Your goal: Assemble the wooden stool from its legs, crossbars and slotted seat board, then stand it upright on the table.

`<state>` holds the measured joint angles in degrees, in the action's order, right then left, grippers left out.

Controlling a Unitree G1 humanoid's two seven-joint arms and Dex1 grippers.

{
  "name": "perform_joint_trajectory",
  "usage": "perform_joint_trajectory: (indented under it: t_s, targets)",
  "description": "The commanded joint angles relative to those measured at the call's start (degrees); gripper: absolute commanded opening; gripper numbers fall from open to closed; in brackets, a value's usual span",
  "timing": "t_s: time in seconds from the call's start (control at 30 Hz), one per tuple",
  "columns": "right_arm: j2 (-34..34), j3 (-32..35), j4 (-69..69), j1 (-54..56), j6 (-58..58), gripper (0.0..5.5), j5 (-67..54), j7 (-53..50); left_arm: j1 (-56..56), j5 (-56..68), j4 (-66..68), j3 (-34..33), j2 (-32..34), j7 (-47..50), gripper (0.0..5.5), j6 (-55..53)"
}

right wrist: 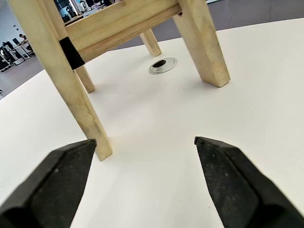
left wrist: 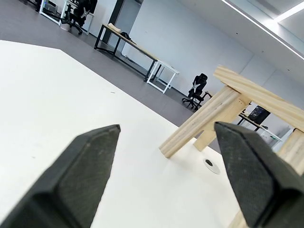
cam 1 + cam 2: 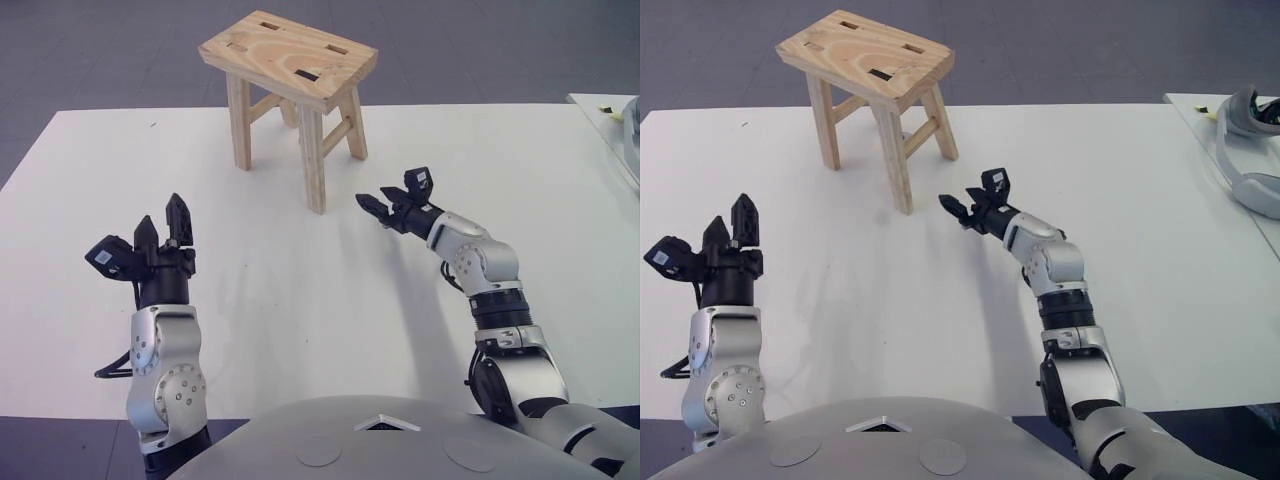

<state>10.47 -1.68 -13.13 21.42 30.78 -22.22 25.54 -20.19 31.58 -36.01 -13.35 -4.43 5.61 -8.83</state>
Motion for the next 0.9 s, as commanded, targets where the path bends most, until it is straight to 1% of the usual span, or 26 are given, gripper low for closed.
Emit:
perform_joint_trajectory:
  t_s: [0.03, 0.1, 0.2, 0.27, 0.5, 0.7, 0.9]
  targets:
    - [-3.11, 2.04, -0.09, 1.81, -2.14, 3.88, 0.76, -3.69, -3.07, -4.69, -2.24, 5.25, -6.58, 3.82, 3.66, 4.15]
    - [-5.36, 2.89, 2.62, 0.28, -2.65, 3.88, 0.32, -6.35, -3.77, -6.18, -2.96, 7.82, -6.40, 4.74, 3.66, 5.39]
    - [-9.03, 2.59, 7.79, -2.34, -3.86, 3.88, 0.32, -9.79, -5.57, -5.97, -4.27, 8.80, -6.20, 5.98, 3.66, 8.49]
    - [-10.07, 2.72, 9.36, -2.68, -4.75, 3.88, 1.18, -11.67, -6.00, -6.09, -4.34, 9.63, -5.65, 6.54, 3.66, 9.05]
    - [-11.36, 4.00, 11.72, -3.57, -7.02, 3.88, 3.63, -16.51, -6.46, -5.91, -5.02, 11.86, -4.05, 6.65, 3.66, 9.60]
    - [-13.03, 5.50, 15.00, -5.24, -10.38, 3.88, 5.45, -21.50, -4.73, -3.17, -5.36, 9.89, -2.37, 6.08, 3.66, 9.36]
    - [-12.50, 5.12, 18.08, -7.35, -11.06, 3.88, 7.12, -22.96, -5.63, -3.61, -6.14, 10.82, -2.62, 5.41, 3.66, 10.26]
